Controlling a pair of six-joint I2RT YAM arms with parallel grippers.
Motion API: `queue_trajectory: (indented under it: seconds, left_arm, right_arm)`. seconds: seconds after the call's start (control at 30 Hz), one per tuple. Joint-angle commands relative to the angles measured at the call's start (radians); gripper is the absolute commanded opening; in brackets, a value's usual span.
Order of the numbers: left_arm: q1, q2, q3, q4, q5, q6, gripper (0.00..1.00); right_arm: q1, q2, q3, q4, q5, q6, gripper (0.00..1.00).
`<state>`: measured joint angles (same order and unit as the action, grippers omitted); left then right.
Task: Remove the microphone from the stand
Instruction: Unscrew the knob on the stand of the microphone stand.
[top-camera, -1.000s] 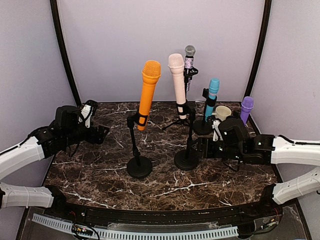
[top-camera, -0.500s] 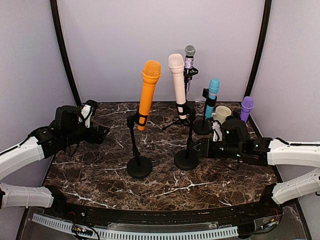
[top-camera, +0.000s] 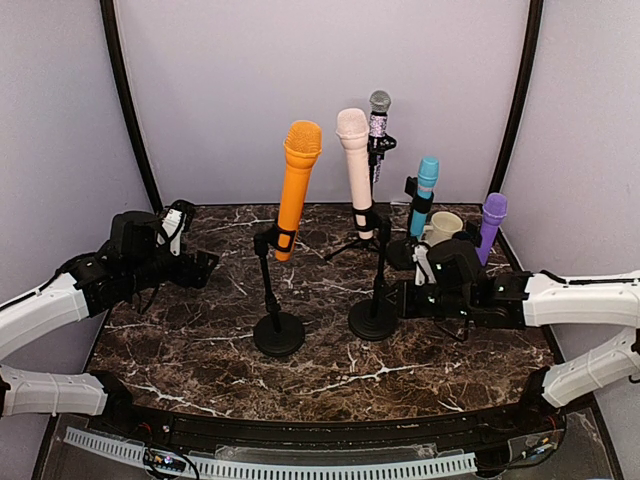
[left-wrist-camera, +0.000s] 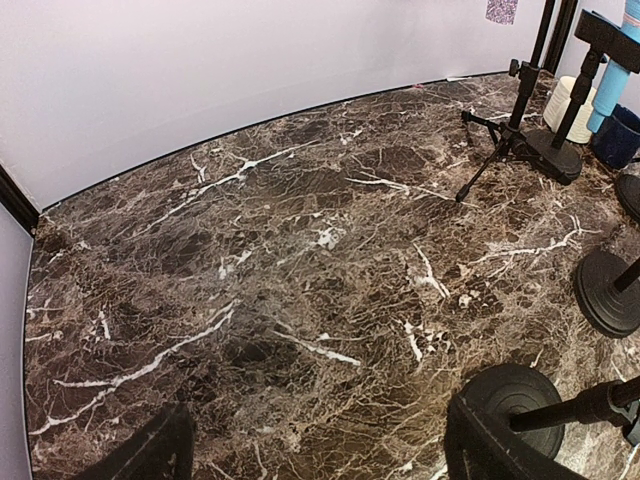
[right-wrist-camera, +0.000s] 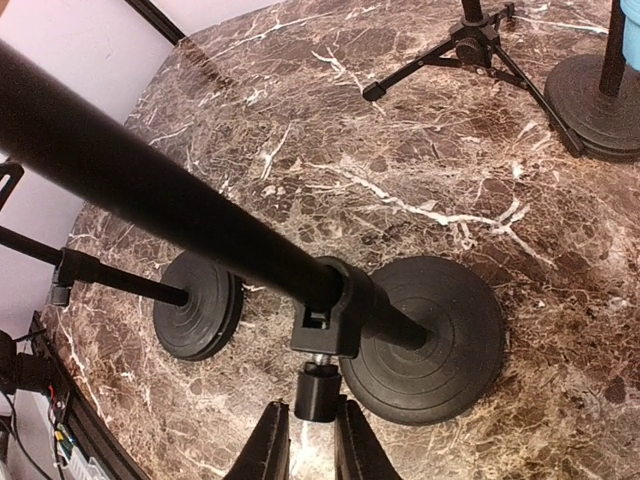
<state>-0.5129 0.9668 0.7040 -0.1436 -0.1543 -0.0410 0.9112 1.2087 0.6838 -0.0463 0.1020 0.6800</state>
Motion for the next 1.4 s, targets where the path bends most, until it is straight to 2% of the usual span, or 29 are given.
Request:
queue_trajectory:
  seconds: [0.0, 0.13, 0.27, 0.37, 0.53, 0.77, 0.87, 1.0, 1.2, 1.37]
  left_arm:
    - [0.008, -0.005, 0.008, 0.004, 0.001, 0.002, 0.89]
    - [0.008, -0.006, 0.008, 0.004, 0.0, 0.002, 0.89]
    - [0.008, -0.011, 0.007, 0.003, -0.001, 0.001, 0.89]
    - [0.008, -0.013, 0.006, 0.003, -0.002, 0.002, 0.89]
    - [0.008, -0.014, 0.006, 0.002, -0.002, 0.001, 0.89]
    - [0.008, -0.015, 0.008, 0.002, -0.002, 0.001, 0.89]
    - [0.008, -0.014, 0.008, 0.002, 0.0, 0.002, 0.89]
    - [0.008, -0.014, 0.008, 0.003, -0.001, 0.002, 0.89]
    - [0.008, -0.017, 0.008, 0.001, -0.003, 0.001, 0.89]
    - [0.008, -0.016, 0.008, 0.002, -0.001, 0.002, 0.89]
  right_arm:
    - [0.026, 0.025, 0.034, -0.019, 0.074, -0.022, 0.17]
    - [0.039, 0.039, 0.041, -0.021, 0.105, -0.016, 0.18]
    - [0.047, 0.043, 0.042, -0.004, 0.127, -0.012, 0.11]
    - [0.05, 0.046, 0.044, -0.002, 0.143, -0.011, 0.0]
    - [0.059, 0.047, 0.043, -0.009, 0.153, -0.012, 0.0]
    - [0.072, 0.008, 0.025, -0.014, 0.152, 0.006, 0.26]
    - [0.075, -0.002, 0.031, -0.018, 0.169, 0.008, 0.31]
    - [0.076, 0.012, 0.053, -0.02, 0.2, 0.01, 0.32]
    - [0.08, 0.045, 0.074, -0.022, 0.227, 0.008, 0.21]
    - [0.088, 0.054, 0.072, -0.038, 0.249, 0.007, 0.05]
